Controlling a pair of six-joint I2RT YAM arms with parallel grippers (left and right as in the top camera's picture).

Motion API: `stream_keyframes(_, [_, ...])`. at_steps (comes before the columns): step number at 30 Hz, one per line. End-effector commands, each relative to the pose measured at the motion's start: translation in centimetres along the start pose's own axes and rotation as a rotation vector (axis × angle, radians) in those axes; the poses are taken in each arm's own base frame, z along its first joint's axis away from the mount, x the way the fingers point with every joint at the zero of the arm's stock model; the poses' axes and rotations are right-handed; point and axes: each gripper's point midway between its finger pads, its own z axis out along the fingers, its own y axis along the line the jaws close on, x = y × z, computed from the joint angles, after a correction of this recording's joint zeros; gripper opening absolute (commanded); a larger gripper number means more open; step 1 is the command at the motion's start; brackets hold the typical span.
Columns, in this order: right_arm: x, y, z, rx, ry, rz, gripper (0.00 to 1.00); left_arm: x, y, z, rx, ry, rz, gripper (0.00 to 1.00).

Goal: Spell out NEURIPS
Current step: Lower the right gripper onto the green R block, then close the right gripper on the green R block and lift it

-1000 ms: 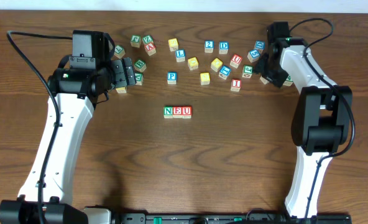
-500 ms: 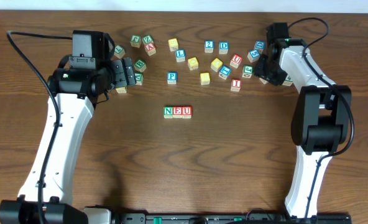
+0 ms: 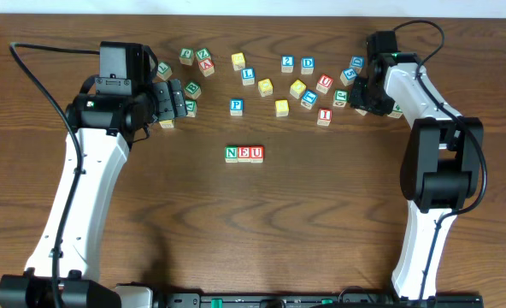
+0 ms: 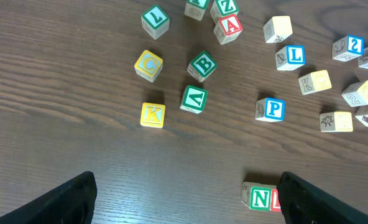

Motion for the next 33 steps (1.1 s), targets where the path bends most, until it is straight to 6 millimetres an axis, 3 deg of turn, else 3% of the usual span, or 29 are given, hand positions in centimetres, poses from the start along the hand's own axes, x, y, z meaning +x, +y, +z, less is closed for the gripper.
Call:
stream_keyframes(1, [0.2,0.1,0.2,-0.013,0.011,-0.047,0.4,-0.7,0.1,-0.4,-0.003,-0.02,-0.009,0.91])
stream_keyframes(3, [0.2,0.1,0.2,-0.013,0.011,-0.055,0.47,-0.7,0.1,-0.4,-0.003,-0.02,-0.009,0.91])
stream_keyframes(6, [0.1,0.0,0.2,-0.014,0.01,-0.1,0.65,-0.7,0.1,-0.4,-0.003,-0.02,-0.009,0.91])
stream_keyframes(7, [0.1,0.0,0.2,-0.014,0.01,-0.119,0.65,-0.7,0.1,-0.4,-0.003,-0.02,-0.009,0.91])
stream_keyframes(10, [0.2,0.1,0.1,-0.023,0.014,-0.16,0.59,-0.7,0.1,-0.4,-0.003,-0.02,-0.009,0.91])
stream_keyframes(13, [0.3,0.4,0.1,-0.039,0.02,-0.165,0.41,-0.7,0.1,-0.4,-0.003,-0.021,-0.009,0.91])
stream_keyframes(22, [0.2,-0.5,0.1,-0.029,0.029,0.075,0.35,-0.7,0.1,-0.4,-0.003,-0.02,-0.009,0.91])
stream_keyframes(28, [0.2,-1.1,0.1,-0.022,0.037,0.112,0.25,-0.7,0.1,-0.4,-0.003,-0.02,-0.009,0.91])
stream_keyframes(33, [0.1,-1.4,0.2,-0.021,0.037,0.118,0.24,-0.7,0.1,-0.4,-0.003,-0.02,-0.009,0.91])
